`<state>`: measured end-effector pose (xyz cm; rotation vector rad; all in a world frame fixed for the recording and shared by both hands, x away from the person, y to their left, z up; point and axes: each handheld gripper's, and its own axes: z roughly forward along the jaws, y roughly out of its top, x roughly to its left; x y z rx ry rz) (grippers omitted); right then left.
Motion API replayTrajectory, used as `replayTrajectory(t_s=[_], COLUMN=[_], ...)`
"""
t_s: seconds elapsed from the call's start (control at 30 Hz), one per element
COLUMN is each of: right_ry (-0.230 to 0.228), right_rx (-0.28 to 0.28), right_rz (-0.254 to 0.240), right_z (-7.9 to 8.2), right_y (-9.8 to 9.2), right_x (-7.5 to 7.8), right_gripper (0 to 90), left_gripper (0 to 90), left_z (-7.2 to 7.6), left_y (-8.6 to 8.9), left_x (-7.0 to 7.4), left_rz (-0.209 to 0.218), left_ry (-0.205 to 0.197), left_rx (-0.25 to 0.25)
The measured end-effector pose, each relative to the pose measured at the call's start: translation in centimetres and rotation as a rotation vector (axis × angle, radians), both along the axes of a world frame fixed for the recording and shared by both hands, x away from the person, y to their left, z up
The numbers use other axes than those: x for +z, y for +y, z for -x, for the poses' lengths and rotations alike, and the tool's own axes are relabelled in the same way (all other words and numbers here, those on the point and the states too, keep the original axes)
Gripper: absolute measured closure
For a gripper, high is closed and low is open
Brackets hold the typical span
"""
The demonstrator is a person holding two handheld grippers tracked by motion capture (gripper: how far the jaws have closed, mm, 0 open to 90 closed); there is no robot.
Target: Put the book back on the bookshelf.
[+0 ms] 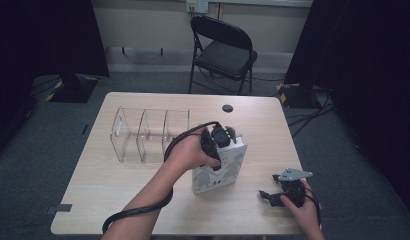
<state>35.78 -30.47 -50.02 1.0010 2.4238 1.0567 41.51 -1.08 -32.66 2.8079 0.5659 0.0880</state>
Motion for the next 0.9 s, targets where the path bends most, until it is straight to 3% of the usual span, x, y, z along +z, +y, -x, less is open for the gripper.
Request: replayTrajectory(t_s=[0.23,0.6,0.9], right_ry=[0.0,0.0,0.0], right_rx=[0.0,-0.001,0.0], right_rz=[0.0,0.0,0.0], right_z=[0.0,0.0,0.0], right_y=[0.0,0.0,0.0], right_x=[0.0,0.0,0.0], right_gripper=[13.4,13.4,13.4], left_gripper=[50.8,52.3,52.4], left_z=[0.3,1.0,0.9], left_y=[-0.1,-0.6,0.0], left_x=[0.6,0.7,0.8], left_rz=[-0.016,-0.037,-0.039], left_ry=[0.025,0.015,0.052], left_rx=[0.016,0.054,0.09])
